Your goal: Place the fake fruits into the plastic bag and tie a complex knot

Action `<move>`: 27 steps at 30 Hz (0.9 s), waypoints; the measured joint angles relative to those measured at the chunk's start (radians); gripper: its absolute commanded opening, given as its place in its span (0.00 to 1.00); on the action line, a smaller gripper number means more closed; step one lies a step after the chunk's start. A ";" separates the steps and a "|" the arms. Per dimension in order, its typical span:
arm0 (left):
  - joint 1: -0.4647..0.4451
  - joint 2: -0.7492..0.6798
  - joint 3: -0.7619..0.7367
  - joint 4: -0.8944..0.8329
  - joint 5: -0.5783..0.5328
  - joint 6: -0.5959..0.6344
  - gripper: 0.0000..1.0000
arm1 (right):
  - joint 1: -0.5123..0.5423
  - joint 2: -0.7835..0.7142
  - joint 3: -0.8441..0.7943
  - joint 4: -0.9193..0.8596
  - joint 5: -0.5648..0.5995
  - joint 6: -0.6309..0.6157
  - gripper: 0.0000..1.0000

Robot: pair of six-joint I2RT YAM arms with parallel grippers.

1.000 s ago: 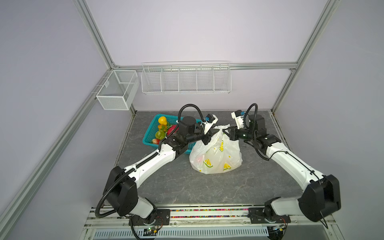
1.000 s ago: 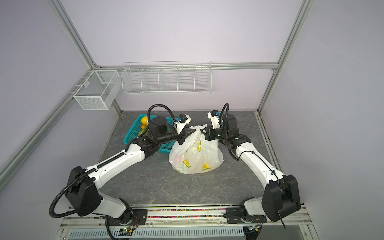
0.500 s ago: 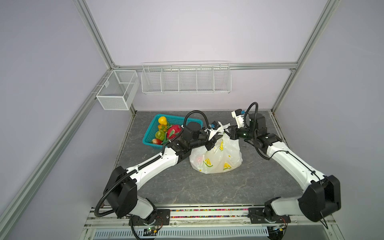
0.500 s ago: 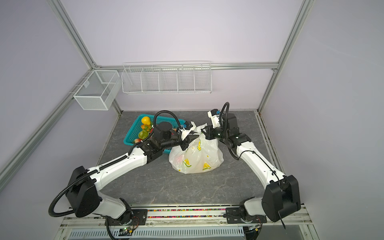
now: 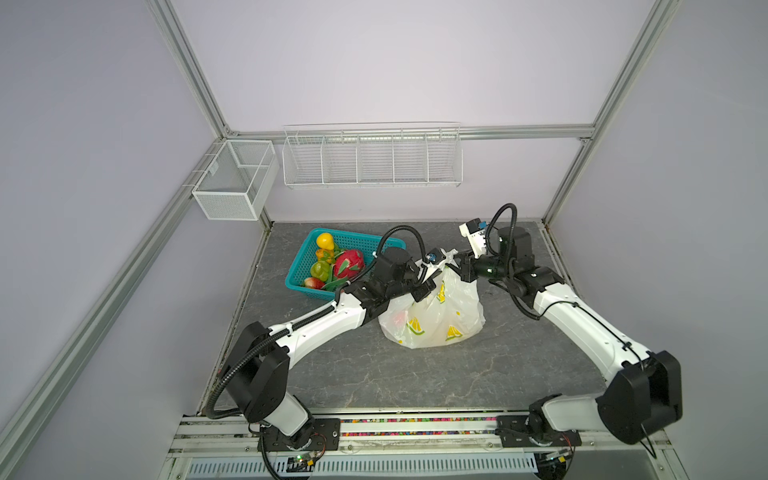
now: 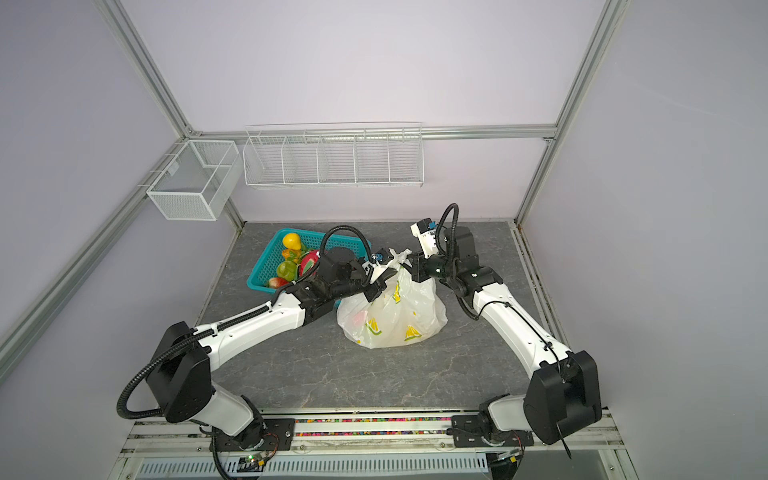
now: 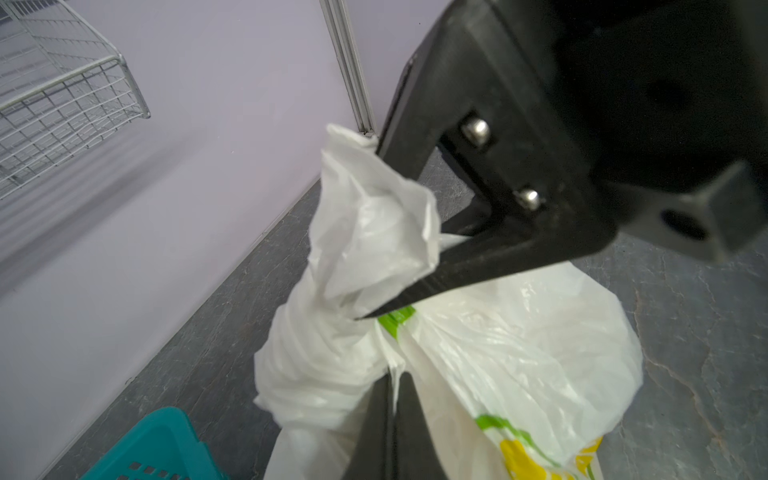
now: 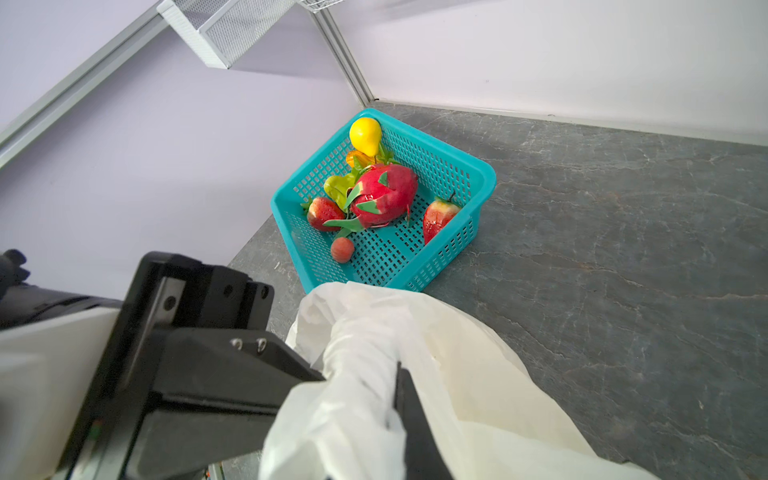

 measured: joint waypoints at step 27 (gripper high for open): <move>0.000 0.006 -0.019 0.028 0.000 0.038 0.01 | -0.021 -0.012 -0.044 0.014 -0.027 -0.220 0.70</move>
